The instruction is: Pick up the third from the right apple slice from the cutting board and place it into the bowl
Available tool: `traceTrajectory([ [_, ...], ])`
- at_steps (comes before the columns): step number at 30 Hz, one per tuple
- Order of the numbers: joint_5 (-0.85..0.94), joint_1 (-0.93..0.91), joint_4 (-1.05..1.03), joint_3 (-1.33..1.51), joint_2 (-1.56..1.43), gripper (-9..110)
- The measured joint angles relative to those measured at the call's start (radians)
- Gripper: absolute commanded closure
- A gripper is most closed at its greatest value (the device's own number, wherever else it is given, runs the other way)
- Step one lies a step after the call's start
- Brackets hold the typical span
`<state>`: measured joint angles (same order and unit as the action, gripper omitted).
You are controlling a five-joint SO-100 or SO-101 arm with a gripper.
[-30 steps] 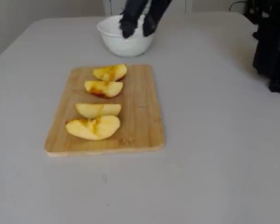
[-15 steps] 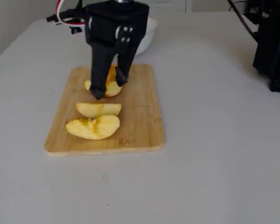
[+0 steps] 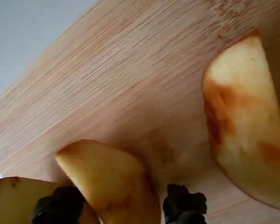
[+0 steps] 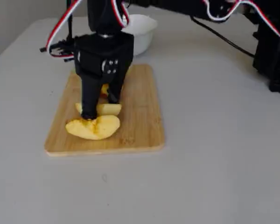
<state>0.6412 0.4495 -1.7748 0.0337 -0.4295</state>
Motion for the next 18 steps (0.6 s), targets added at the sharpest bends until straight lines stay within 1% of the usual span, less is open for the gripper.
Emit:
traceTrajectory([
  [4, -0.002, -0.012, 0.0, -0.023, 0.023, 82],
  [8, 0.009, -0.018, 0.0, -0.025, 0.025, 95],
  [11, 0.012, -0.018, 0.0, -0.025, 0.025, 101],
  [18, -0.014, -0.018, 0.0, -0.077, 0.025, 101],
])
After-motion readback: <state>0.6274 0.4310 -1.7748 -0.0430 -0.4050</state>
